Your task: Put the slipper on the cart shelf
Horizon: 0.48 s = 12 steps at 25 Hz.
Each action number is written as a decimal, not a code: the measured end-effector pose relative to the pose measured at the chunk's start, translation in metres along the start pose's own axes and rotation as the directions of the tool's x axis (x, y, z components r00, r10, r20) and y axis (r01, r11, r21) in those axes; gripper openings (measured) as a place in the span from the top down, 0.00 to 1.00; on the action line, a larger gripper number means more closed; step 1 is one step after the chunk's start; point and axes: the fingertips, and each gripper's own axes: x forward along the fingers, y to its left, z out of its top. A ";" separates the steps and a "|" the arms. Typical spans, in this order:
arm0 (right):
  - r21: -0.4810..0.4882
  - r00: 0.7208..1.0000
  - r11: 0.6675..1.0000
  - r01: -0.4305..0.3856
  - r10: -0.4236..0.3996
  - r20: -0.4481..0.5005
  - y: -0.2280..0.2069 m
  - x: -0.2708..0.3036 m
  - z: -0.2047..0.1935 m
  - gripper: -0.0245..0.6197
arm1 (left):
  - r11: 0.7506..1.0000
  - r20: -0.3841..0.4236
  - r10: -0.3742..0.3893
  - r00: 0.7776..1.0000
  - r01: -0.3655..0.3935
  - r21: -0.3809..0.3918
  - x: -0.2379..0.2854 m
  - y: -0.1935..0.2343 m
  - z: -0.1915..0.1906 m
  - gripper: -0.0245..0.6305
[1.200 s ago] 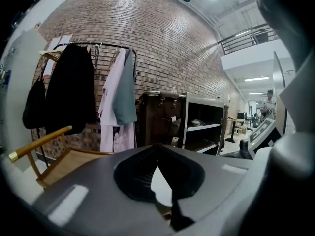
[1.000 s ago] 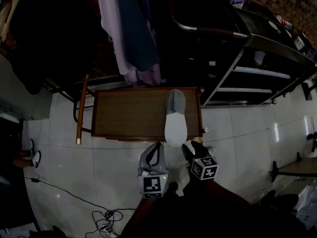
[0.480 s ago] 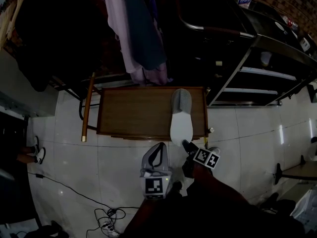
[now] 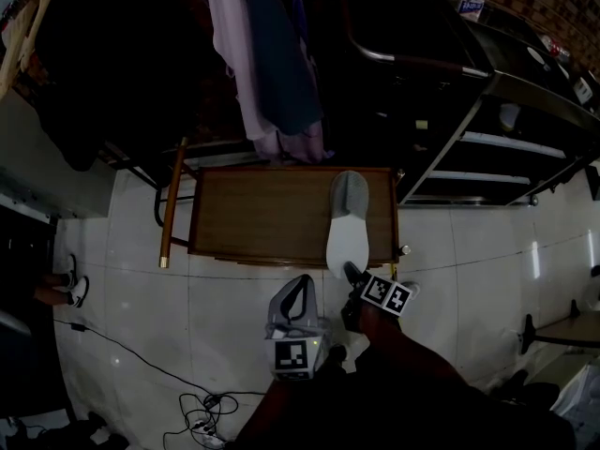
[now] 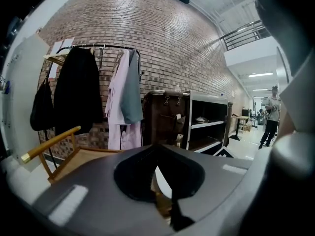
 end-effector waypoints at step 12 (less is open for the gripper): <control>-0.176 0.999 0.984 -0.010 0.017 0.039 0.025 -0.023 0.007 0.89 | 1.000 0.065 0.003 0.998 -0.004 0.027 -0.005 0.002 0.022 0.94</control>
